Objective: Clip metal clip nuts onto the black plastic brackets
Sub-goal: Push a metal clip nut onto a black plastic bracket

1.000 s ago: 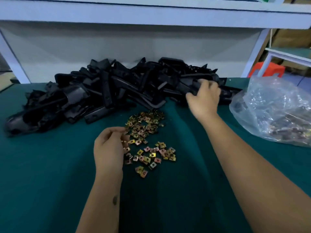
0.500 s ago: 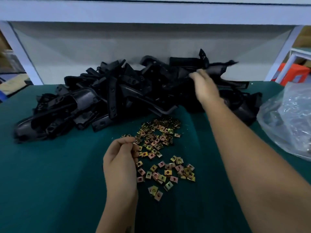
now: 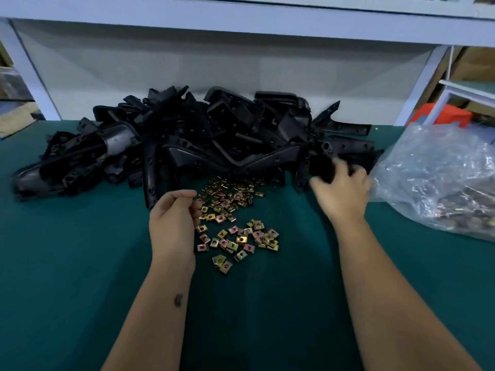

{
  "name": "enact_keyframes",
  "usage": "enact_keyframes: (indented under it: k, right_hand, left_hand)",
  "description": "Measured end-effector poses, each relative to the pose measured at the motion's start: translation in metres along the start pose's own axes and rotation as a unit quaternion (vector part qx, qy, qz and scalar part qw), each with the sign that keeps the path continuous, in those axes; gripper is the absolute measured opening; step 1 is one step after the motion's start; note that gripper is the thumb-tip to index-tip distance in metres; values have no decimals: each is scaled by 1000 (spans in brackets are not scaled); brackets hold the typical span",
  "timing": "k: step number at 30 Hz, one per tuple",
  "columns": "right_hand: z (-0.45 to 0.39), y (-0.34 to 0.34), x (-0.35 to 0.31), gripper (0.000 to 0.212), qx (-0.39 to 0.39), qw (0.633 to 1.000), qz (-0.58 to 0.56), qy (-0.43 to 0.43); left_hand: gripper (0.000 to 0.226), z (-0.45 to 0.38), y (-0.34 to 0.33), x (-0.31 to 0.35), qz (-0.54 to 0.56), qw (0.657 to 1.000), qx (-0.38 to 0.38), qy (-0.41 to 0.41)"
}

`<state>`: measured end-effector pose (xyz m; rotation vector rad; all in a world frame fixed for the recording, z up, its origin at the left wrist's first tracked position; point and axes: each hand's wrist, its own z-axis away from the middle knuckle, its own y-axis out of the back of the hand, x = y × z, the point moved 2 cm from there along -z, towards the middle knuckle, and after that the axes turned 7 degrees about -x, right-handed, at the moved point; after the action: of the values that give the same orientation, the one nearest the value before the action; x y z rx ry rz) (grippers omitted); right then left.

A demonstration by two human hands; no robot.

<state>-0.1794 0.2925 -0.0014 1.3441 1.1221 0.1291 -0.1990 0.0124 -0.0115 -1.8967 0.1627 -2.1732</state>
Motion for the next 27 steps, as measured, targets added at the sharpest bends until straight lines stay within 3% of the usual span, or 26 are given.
enact_keyframes:
  k: [1, 3, 7, 9, 11, 15, 17, 19, 22, 23, 25, 27]
  right_hand:
    - [6, -4, 3, 63, -49, 998, 40, -14]
    - [18, -6, 2, 59, -46, 999, 18, -8]
    - [48, 0, -1, 43, 107, 981, -165, -14]
    - [70, 7, -7, 37, 196, 953, -229, 23]
    - [94, 11, -20, 38, 235, 936, -249, 86]
    - [139, 4, -50, 37, 191, 915, -252, 251]
    - [155, -1, -63, 30, 153, 892, -315, 286]
    - [163, -6, -72, 24, 99, 847, -482, 200]
    - [159, -15, -76, 11, -31, 701, -712, 21]
    - [156, -16, -75, 7, -66, 681, -729, -1]
    - [151, -18, -72, 9, -117, 691, -713, -1]
    - [150, -18, -73, 11, -150, 752, -640, 52]
  left_hand:
    - [28, 0, -1, 0, -6, 1000, -2, -2]
    - [28, 1, -2, -1, -23, 1000, -5, -7]
    - [29, 4, -6, -3, -70, 997, -20, -29]
    - [29, 6, -8, -5, -95, 994, -25, -49]
    - [28, 11, -9, -5, -120, 989, -31, -75]
    - [29, 23, -9, -1, -66, 989, -62, -117]
    - [30, 29, -6, -1, -16, 988, -96, -120]
    - [28, 36, -5, -3, 20, 986, -131, -105]
    - [20, 41, -8, -11, 13, 985, -153, -81]
    - [17, 42, -9, -12, -3, 984, -160, -76]
    - [22, 42, -11, -13, -31, 977, -195, -78]
    - [28, 42, -14, -13, -32, 967, -234, -96]
